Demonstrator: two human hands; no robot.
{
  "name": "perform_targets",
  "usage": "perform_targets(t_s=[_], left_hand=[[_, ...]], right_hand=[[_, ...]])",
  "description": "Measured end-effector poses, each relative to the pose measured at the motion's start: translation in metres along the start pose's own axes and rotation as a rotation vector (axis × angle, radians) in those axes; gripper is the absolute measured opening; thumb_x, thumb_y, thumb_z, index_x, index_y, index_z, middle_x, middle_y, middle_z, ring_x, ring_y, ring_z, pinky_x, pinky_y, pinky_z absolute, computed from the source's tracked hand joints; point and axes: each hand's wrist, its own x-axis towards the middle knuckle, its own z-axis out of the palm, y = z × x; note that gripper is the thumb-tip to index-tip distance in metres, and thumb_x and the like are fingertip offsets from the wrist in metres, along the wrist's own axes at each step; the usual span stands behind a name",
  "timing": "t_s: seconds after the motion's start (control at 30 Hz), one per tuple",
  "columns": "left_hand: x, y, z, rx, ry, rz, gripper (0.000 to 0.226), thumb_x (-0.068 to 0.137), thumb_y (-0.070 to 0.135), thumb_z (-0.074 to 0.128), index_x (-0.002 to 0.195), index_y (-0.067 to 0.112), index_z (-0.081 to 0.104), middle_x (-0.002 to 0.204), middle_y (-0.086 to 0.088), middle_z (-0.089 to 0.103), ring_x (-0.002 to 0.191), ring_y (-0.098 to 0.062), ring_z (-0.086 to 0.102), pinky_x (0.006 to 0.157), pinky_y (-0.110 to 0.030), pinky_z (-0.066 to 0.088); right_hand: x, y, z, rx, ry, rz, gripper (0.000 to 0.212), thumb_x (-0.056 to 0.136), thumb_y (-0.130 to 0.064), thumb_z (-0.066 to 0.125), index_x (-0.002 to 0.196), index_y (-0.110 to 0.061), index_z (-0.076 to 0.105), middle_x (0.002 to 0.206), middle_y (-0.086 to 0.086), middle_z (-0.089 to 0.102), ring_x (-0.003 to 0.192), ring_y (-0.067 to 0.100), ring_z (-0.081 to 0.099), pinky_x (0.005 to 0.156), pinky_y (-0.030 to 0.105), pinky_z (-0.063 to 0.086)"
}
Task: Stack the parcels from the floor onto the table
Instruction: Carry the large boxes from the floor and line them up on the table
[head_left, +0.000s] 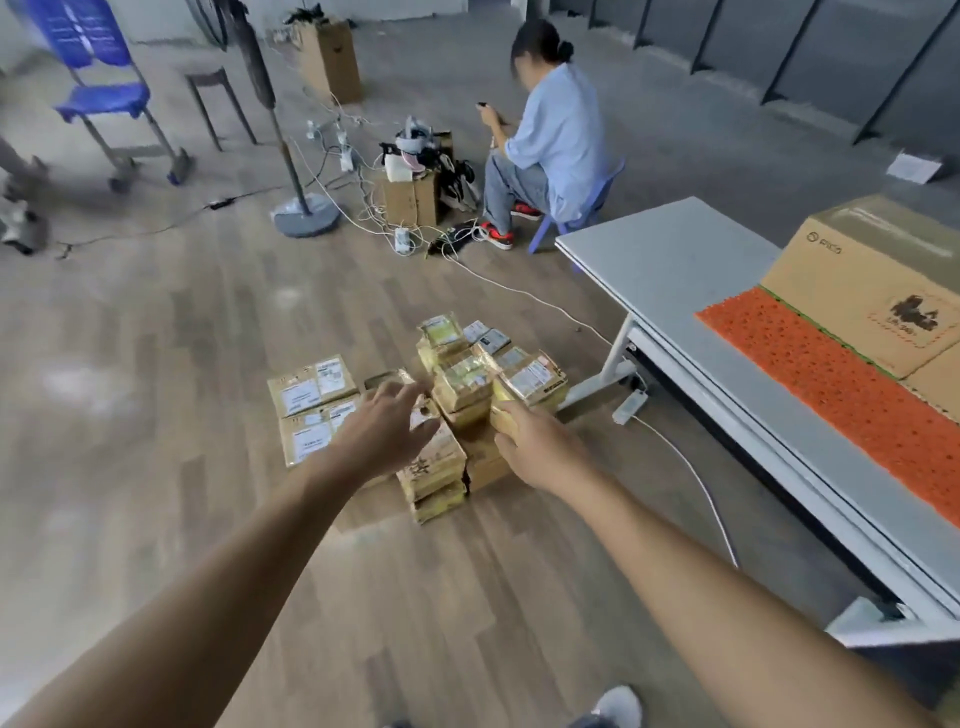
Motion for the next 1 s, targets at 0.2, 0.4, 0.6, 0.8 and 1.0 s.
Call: perform_targets(t_s=[0.2, 0.4, 0.6, 0.8, 1.0], left_hand=[[-0.035, -0.105, -0.014, -0.086, -0.017, -0.091, 0.058, 0.094, 0.044, 0.051, 0.144, 0.018, 0.037, 0.146, -0.013, 0.039, 0.135, -0.033, 0.035, 0.108, -0.045, 0.034], [-0.037, -0.176, -0.018, -0.097, -0.06, -0.163, 0.061, 0.095, 0.044, 0.049, 0.147, 0.017, 0.032, 0.147, -0.013, 0.037, 0.135, -0.034, 0.034, 0.108, -0.042, 0.03], [0.012, -0.237, -0.022, -0.093, -0.106, -0.204, 0.061, 0.095, 0.045, 0.048, 0.147, 0.018, 0.031, 0.147, -0.012, 0.037, 0.133, -0.034, 0.035, 0.109, -0.043, 0.032], [0.105, -0.308, -0.021, -0.049, -0.166, -0.246, 0.06, 0.095, 0.045, 0.047, 0.146, 0.019, 0.032, 0.146, -0.011, 0.038, 0.134, -0.033, 0.034, 0.107, -0.041, 0.031], [0.198, -0.368, 0.008, 0.0, -0.312, -0.257, 0.059, 0.095, 0.045, 0.045, 0.146, 0.018, 0.032, 0.146, -0.012, 0.039, 0.135, -0.033, 0.034, 0.107, -0.042, 0.032]], right_hand=[[0.011, -0.114, 0.06, 0.013, -0.085, -0.061, 0.049, 0.099, -0.044, 0.04, 0.145, -0.031, 0.033, 0.136, 0.007, 0.046, 0.107, 0.026, 0.057, 0.077, 0.037, 0.048], [0.041, -0.162, 0.099, 0.01, -0.157, -0.053, 0.049, 0.098, -0.041, 0.04, 0.145, -0.034, 0.033, 0.138, 0.004, 0.044, 0.108, 0.026, 0.056, 0.08, 0.038, 0.048], [0.121, -0.187, 0.131, 0.035, -0.221, -0.048, 0.049, 0.097, -0.041, 0.042, 0.144, -0.03, 0.034, 0.138, 0.006, 0.045, 0.106, 0.025, 0.056, 0.072, 0.034, 0.042], [0.235, -0.203, 0.175, 0.11, -0.308, -0.001, 0.05, 0.099, -0.037, 0.038, 0.147, -0.025, 0.031, 0.136, 0.01, 0.046, 0.1, 0.026, 0.056, 0.071, 0.036, 0.045], [0.316, -0.202, 0.22, 0.173, -0.363, 0.098, 0.047, 0.1, -0.037, 0.037, 0.146, -0.027, 0.033, 0.135, 0.008, 0.044, 0.098, 0.025, 0.058, 0.066, 0.032, 0.043]])
